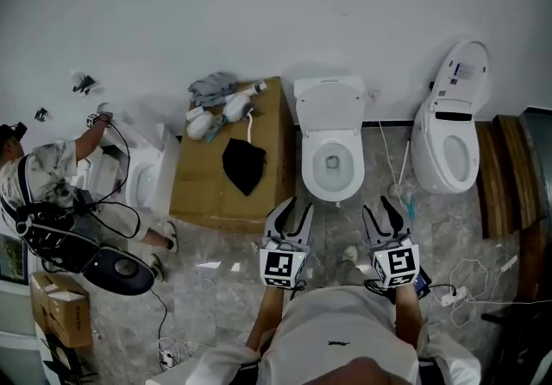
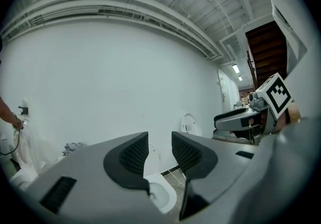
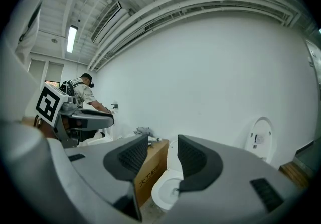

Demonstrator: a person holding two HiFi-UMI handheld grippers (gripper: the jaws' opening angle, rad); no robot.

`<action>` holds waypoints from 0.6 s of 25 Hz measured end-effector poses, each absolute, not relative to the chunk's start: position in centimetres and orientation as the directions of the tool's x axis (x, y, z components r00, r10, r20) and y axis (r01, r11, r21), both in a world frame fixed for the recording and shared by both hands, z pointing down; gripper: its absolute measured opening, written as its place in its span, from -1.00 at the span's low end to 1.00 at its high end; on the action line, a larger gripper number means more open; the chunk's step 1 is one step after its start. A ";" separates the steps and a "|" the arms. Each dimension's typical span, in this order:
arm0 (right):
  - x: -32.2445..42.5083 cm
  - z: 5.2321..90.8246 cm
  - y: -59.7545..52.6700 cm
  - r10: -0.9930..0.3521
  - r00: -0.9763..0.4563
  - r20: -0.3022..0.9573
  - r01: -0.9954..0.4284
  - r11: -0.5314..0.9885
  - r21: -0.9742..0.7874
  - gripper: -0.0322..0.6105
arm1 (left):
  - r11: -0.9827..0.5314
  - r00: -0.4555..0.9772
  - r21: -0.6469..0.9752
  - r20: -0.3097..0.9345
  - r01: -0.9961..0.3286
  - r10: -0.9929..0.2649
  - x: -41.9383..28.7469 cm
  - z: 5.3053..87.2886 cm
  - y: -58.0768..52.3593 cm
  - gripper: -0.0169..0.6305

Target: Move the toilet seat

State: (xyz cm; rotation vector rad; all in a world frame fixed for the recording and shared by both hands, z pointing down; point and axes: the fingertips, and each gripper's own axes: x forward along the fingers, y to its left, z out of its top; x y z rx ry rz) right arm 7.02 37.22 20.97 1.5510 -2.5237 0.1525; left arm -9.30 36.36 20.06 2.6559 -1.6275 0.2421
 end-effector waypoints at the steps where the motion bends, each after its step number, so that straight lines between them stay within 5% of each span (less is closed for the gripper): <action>1: 7.5 20.9 36.5 -0.872 -0.447 0.202 -0.890 0.457 0.002 -0.29 | -0.453 0.441 -0.068 0.139 -0.889 -0.887 -8.9 19.9 35.6 -0.45; 15: 13.3 21.3 27.3 -0.826 -0.529 0.196 -0.844 0.535 -0.024 -0.29 | -0.369 0.354 -0.088 0.154 -0.925 -0.923 -3.3 19.5 27.8 -0.45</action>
